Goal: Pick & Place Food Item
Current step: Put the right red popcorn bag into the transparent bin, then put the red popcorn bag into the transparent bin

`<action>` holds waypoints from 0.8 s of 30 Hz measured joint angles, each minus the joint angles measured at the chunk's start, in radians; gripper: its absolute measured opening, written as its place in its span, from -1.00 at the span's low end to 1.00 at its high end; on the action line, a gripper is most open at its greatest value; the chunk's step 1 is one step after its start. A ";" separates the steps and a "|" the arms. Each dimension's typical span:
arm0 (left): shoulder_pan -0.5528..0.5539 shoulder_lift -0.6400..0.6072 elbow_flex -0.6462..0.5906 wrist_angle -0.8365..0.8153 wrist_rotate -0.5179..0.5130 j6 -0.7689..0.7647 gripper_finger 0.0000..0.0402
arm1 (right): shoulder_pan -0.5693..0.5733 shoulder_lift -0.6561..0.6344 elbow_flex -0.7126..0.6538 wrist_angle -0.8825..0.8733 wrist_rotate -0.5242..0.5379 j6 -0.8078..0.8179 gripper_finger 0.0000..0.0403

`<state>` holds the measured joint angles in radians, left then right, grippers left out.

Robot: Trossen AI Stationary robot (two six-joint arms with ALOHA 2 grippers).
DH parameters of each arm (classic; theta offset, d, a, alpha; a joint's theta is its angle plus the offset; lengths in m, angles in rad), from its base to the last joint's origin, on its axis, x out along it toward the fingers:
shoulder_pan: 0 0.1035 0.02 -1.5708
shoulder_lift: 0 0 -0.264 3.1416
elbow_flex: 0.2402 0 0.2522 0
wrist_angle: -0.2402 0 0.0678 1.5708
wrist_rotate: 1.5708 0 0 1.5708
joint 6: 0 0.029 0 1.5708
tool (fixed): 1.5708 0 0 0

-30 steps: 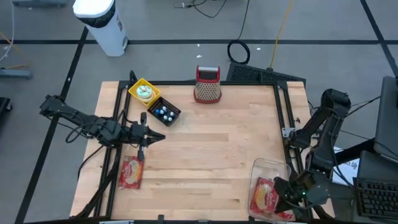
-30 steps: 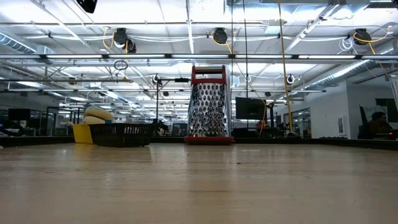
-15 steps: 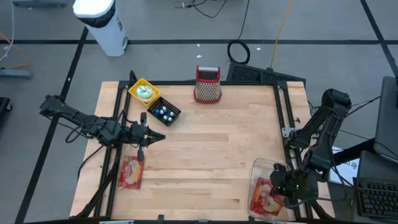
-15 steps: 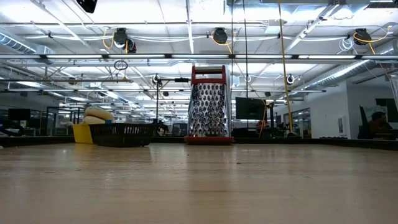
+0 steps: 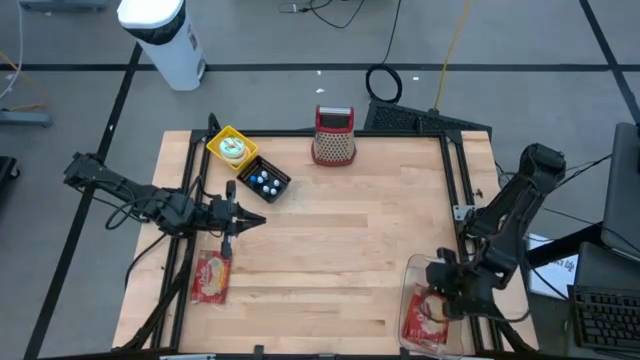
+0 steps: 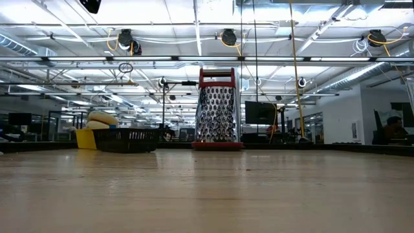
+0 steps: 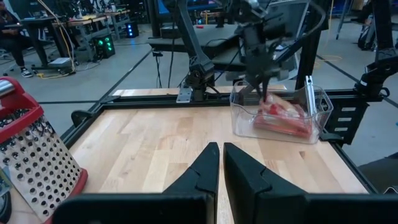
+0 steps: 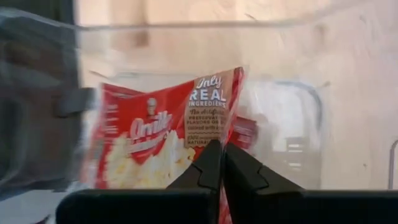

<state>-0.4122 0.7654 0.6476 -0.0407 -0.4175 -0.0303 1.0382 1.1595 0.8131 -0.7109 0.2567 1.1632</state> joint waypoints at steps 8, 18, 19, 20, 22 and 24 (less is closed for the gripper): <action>0.000 0.000 0.000 0.000 0.000 0.000 -0.87 | -0.058 -0.005 -0.158 0.138 -0.103 0.075 -0.88; 0.000 0.000 0.001 0.000 0.000 0.000 -0.87 | -0.099 -0.088 -0.179 0.152 -0.149 0.087 -0.37; 0.000 0.000 0.001 0.000 0.000 0.000 -0.87 | -0.102 -0.108 -0.179 0.159 -0.154 0.084 -0.31; 0.000 0.000 0.001 0.000 0.000 0.000 -0.87 | -0.104 -0.131 -0.179 0.171 -0.151 0.075 -0.26; 0.000 0.000 0.001 0.000 0.000 0.000 -0.87 | -0.109 -0.187 -0.179 0.205 -0.149 0.049 -0.17; 0.000 0.000 0.001 0.000 0.000 0.000 -0.87 | -0.113 -0.244 -0.179 0.243 -0.140 0.013 -0.11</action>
<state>-0.4121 0.7654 0.6484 -0.0410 -0.4175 -0.0303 0.9254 0.9152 0.6346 -0.4677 0.1169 1.1763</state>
